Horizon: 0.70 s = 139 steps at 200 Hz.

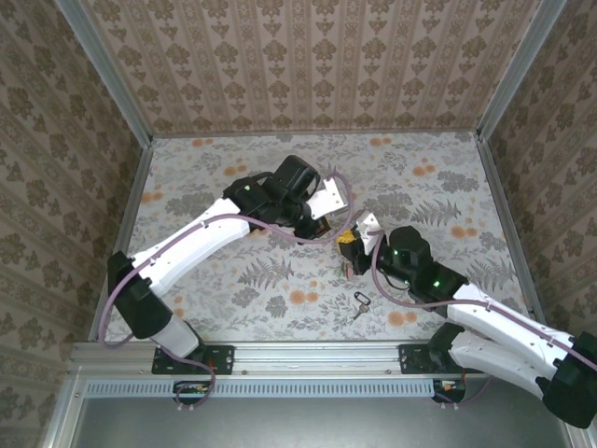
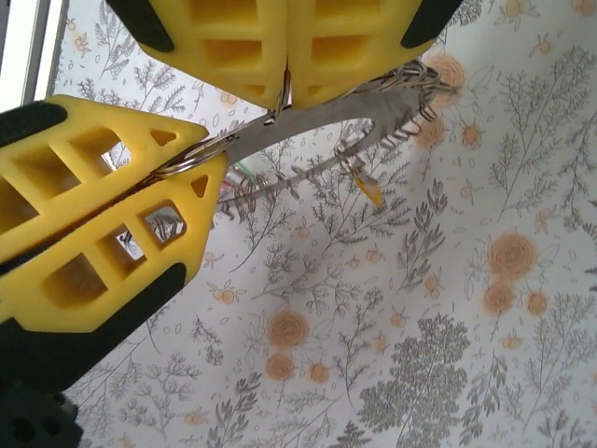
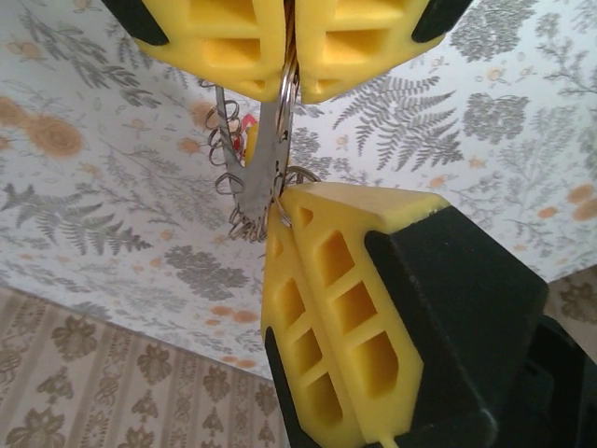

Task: Put the keys on the keyring

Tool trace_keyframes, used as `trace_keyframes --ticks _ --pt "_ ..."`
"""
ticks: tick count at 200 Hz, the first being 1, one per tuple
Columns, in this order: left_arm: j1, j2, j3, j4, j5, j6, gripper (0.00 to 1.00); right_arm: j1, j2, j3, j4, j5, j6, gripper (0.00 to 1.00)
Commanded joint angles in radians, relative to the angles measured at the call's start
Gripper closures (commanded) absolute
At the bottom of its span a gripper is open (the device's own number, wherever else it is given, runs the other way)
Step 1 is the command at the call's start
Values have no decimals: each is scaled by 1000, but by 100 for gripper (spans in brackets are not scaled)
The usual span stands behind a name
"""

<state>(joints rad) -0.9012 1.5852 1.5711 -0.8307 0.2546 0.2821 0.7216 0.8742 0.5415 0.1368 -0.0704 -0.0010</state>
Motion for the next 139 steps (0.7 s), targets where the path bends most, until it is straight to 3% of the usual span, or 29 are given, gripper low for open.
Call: trace_keyframes --ticks 1,43,139 --pt "11 39 63 -133 -125 -52 100 31 -41 -4 53 88 -50 100" --pt "9 94 135 -209 -146 -97 100 74 -54 -28 111 142 -68 100" --pt "-18 160 204 -245 -211 -138 100 105 -69 -32 145 109 -96 100"
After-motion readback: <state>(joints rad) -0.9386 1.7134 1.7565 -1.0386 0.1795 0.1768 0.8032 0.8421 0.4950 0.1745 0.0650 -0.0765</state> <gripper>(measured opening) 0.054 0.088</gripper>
